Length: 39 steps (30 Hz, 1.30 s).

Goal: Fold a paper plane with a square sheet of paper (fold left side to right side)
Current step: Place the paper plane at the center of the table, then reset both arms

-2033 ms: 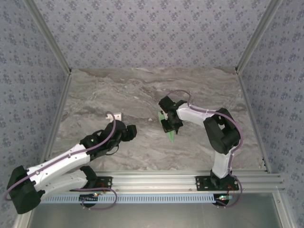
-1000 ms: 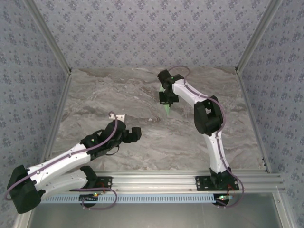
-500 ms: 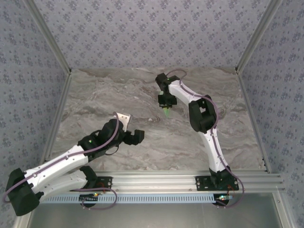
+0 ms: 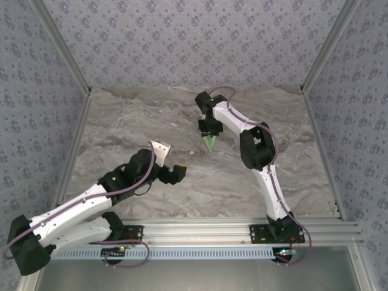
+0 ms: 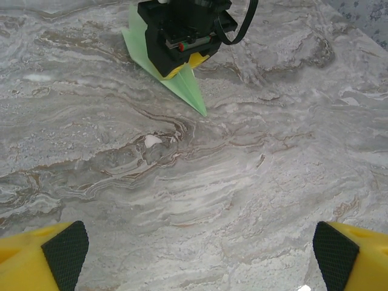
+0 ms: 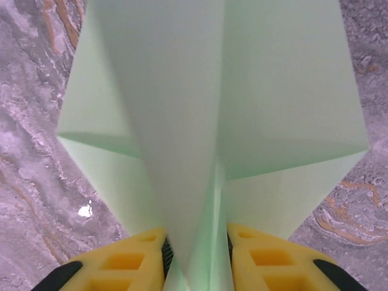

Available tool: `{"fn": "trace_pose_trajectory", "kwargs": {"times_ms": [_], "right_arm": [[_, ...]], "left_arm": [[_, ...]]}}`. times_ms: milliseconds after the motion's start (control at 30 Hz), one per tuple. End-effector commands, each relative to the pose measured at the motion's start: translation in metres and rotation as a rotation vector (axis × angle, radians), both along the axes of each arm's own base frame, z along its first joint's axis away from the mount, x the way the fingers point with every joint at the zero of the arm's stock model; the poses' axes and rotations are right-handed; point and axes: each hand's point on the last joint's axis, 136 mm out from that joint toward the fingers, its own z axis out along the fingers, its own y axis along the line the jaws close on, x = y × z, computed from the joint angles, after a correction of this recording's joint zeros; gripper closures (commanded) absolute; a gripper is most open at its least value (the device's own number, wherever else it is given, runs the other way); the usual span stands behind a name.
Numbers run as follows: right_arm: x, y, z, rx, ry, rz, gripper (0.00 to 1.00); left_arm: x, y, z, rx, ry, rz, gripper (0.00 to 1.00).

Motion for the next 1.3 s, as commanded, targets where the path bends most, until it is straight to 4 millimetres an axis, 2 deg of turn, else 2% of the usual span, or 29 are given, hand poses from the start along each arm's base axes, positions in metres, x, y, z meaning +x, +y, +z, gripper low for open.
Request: {"fn": "trace_pose_trajectory", "kwargs": {"times_ms": [0, 200, 433, 533, 600, 733, 833, 900, 967, 1067, 1167, 1267], "right_arm": [[-0.004, -0.005, 0.02, -0.026, -0.01, 0.012, 0.7], [-0.009, -0.011, 0.053, -0.048, -0.058, 0.028, 0.62], [-0.028, -0.016, 0.108, -0.02, -0.143, 0.058, 0.46], [-0.038, -0.028, 0.133, -0.021, -0.205, 0.062, 0.43], [-0.044, -0.037, 0.152, -0.002, -0.267, 0.068, 0.4], [-0.059, -0.078, 0.174, -0.011, -0.411, 0.041, 0.26], [-0.073, -0.125, 0.171, -0.013, -0.494, -0.033, 0.17], [-0.08, -0.159, 0.168, -0.036, -0.559, -0.1, 0.11], [-0.089, -0.194, 0.152, -0.083, -0.618, -0.144, 0.05], [-0.096, -0.232, 0.131, -0.085, -0.68, -0.201, 0.0], [-0.099, -0.262, 0.104, -0.079, -0.737, -0.249, 0.0], [-0.099, -0.282, 0.077, -0.083, -0.772, -0.294, 0.0]], "left_arm": [[0.009, -0.001, 0.019, -0.014, -0.056, 0.018, 0.02], [0.018, 0.006, 0.02, -0.003, -0.056, 0.072, 0.02], [0.037, 0.027, 0.022, -0.085, -0.031, 0.18, 0.02], [0.047, 0.046, 0.026, -0.124, -0.06, 0.255, 0.02], [0.056, 0.066, 0.03, -0.134, -0.085, 0.333, 0.02], [0.076, 0.122, 0.04, -0.123, -0.2, 0.546, 0.02], [0.083, 0.166, 0.036, -0.055, -0.303, 0.712, 0.02], [0.085, 0.188, 0.028, 0.014, -0.347, 0.776, 0.02], [0.087, 0.201, 0.015, 0.093, -0.359, 0.786, 0.02], [0.088, 0.22, -0.005, 0.167, -0.319, 0.827, 0.02], [0.09, 0.229, -0.024, 0.224, -0.299, 0.829, 0.02], [0.094, 0.23, -0.04, 0.288, -0.302, 0.794, 0.02]]}}
